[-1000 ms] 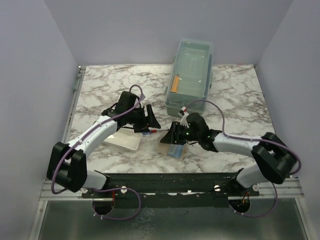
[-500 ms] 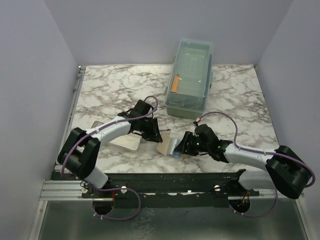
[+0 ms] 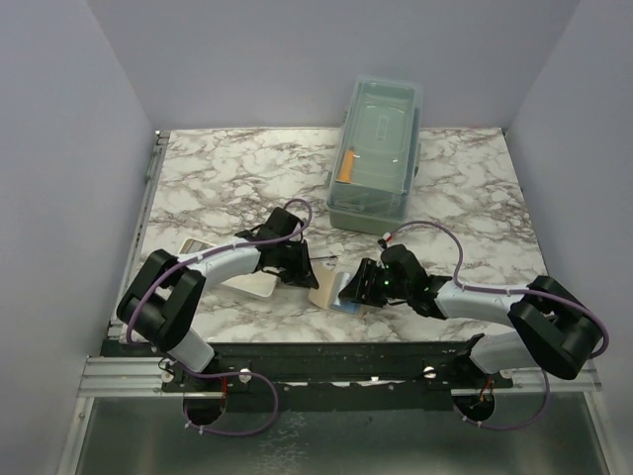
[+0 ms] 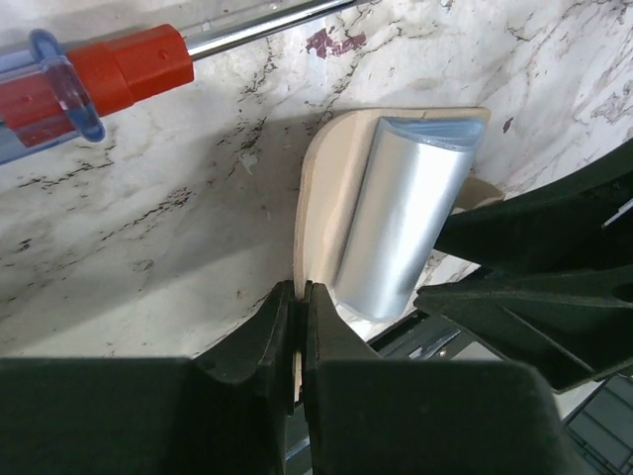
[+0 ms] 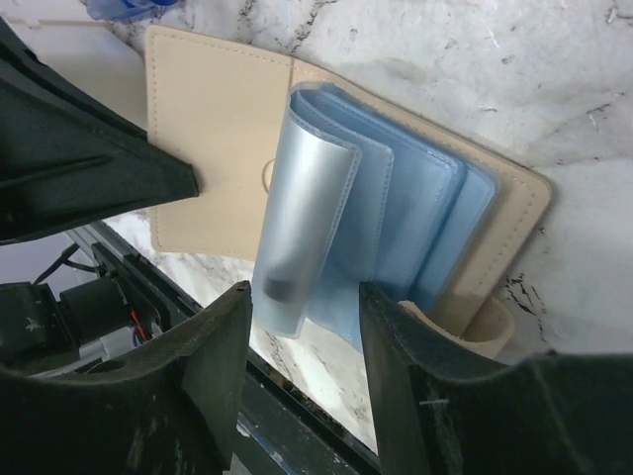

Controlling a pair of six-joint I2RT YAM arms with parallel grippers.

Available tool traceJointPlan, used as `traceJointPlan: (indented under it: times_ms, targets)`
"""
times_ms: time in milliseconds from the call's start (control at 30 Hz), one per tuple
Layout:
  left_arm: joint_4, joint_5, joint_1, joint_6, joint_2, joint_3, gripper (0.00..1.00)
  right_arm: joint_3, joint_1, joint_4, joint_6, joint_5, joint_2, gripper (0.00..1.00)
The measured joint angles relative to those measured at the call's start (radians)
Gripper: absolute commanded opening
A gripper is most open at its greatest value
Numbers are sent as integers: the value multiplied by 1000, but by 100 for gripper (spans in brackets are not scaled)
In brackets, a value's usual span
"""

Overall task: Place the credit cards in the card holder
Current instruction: Open the card holder at the center of the board.

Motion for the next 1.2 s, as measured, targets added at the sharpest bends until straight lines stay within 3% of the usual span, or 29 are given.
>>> traceJointPlan:
  times_ms: [667, 800, 1033, 1200]
  targets:
    - [121, 51, -40, -74, 102, -3, 0, 64, 0, -58, -29, -3, 12, 60]
    - [142, 67, -45, -90, 119, -3, 0, 72, 0, -73, -35, 8, 14, 46]
    - [148, 68, -47, -97, 114, -3, 10, 51, 0, -103, -39, 32, -11, 28]
    - [142, 68, -47, -93, 110, -3, 29, 71, 0, -104, -58, 29, 24, 15]
